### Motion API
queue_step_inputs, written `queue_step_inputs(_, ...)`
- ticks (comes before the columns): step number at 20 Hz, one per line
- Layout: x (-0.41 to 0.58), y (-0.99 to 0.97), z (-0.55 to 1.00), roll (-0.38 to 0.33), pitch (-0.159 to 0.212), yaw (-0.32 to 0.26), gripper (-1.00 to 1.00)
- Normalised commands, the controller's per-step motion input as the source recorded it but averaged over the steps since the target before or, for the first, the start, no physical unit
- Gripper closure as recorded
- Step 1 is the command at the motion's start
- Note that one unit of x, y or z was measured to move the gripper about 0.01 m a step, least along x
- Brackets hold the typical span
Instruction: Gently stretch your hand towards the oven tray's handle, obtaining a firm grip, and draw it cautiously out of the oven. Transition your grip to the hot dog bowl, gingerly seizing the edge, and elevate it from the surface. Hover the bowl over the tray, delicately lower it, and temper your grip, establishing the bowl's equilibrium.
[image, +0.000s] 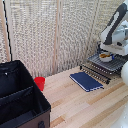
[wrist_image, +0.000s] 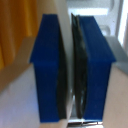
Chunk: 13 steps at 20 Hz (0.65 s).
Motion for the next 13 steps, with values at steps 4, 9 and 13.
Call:
queue_step_inputs(4,-0.007,0.01,0.22,0.0,0.01,-0.025,-1.0)
queue_step_inputs(9,0.032,0.05,0.49,0.0,0.038,-0.019,-1.0)
queue_step_inputs(13,0.162,0.08,0.59,0.001,0.034,-0.051,-1.0)
